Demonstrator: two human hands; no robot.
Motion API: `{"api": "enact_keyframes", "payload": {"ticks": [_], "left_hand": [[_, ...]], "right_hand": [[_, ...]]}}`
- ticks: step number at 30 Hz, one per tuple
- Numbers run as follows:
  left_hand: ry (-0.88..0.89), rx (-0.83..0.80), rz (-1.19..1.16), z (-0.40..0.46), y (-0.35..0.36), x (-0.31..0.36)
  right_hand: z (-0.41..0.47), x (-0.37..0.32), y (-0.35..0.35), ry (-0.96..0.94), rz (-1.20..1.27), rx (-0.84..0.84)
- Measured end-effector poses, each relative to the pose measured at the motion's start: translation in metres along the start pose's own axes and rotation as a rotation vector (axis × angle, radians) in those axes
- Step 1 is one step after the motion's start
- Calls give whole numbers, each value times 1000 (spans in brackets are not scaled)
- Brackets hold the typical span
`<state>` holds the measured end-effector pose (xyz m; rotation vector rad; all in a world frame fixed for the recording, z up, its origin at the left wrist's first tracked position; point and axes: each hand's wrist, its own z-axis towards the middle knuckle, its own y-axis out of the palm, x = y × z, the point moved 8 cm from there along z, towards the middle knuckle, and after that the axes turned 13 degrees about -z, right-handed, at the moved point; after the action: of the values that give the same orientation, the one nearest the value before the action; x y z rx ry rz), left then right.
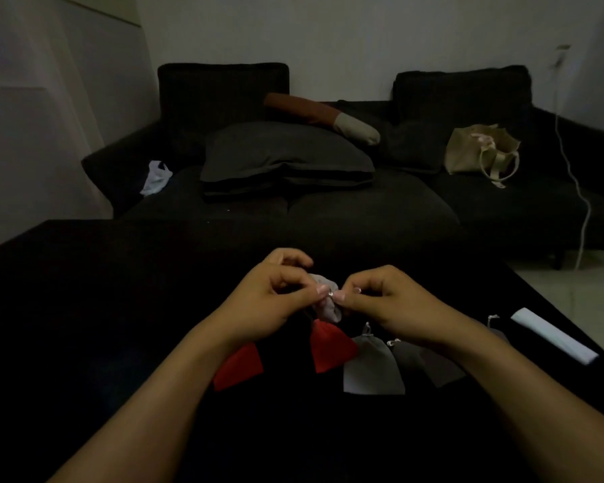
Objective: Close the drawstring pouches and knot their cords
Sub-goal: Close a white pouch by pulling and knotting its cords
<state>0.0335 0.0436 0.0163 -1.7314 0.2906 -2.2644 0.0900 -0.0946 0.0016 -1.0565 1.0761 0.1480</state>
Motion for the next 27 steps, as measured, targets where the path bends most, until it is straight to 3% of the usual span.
{"api": "enact_keyframes", "payload": {"ticks": [3, 8, 16, 20, 24, 27], "left_hand": [[56, -31, -55, -2, 9, 8], [-95, 25, -333, -4, 13, -1], [-192, 36, -385, -4, 11, -6], [-170, 48, -352, -5, 11, -5], [-170, 49, -359, -7, 9, 0], [-181, -38, -356, -8, 9, 3]], "right_hand": [[-1, 1, 4, 16, -9, -15], [-1, -3, -4, -82, -157, 85], [-6, -9, -6, -49, -213, 109], [0, -10, -5, 13, -60, 191], [-3, -22, -10, -93, 18, 155], [-9, -30, -13, -173, 16, 110]]}}
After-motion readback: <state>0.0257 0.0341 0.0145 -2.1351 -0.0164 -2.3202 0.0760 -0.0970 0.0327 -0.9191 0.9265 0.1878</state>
